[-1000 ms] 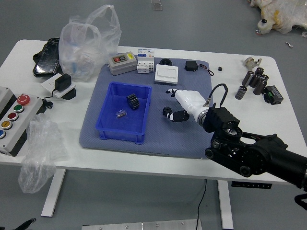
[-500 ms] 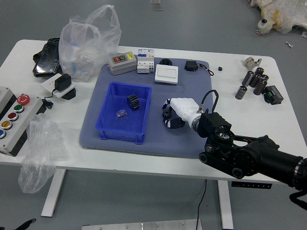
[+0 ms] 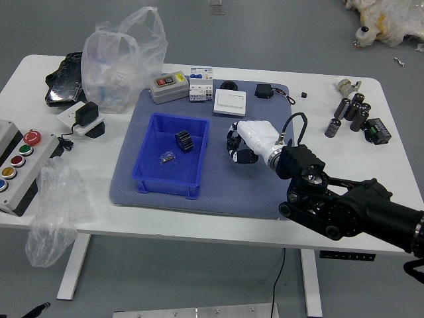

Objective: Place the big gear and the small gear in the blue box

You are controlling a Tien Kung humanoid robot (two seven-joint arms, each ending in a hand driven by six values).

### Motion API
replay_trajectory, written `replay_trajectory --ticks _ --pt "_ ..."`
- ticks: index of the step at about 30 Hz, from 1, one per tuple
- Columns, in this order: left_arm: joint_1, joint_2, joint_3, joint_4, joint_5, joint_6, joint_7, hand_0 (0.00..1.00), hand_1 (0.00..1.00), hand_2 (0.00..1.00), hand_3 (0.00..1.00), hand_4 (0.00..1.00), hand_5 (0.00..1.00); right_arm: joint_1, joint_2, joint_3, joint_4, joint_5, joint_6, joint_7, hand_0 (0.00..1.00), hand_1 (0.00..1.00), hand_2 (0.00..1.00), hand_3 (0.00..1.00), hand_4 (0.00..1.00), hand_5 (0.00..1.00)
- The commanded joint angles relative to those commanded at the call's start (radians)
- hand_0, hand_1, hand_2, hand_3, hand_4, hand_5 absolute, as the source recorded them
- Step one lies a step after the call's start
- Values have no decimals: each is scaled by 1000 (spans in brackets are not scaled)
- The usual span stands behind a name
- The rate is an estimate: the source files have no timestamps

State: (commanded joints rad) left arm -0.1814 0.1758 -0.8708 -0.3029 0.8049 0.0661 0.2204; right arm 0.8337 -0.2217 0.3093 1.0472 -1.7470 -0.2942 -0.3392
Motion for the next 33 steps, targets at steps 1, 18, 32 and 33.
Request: replay_trajectory --ticks 1,18,32,33 --pt "1 0 -1 0 1 0 0 651 594 586 726 754 719 6 -2 10 15 -13 2 -2 452 518 368 622 485 6" --pt "-2 1 -15 -3 27 -5 12 651 594 586 726 754 722 102 84 -88 130 -120 156 -26 779 828 817 743 574 327" --pt "-4 -3 -19 -3 37 -8 14 651 595 586 726 752 720 36 63 30 145 -62 54 17 832 898 914 927 679 379" --pt "-4 -4 -19 -3 38 -8 15 651 595 586 726 752 720 21 53 52 158 -35 28 38 832 898 914 927 679 379"
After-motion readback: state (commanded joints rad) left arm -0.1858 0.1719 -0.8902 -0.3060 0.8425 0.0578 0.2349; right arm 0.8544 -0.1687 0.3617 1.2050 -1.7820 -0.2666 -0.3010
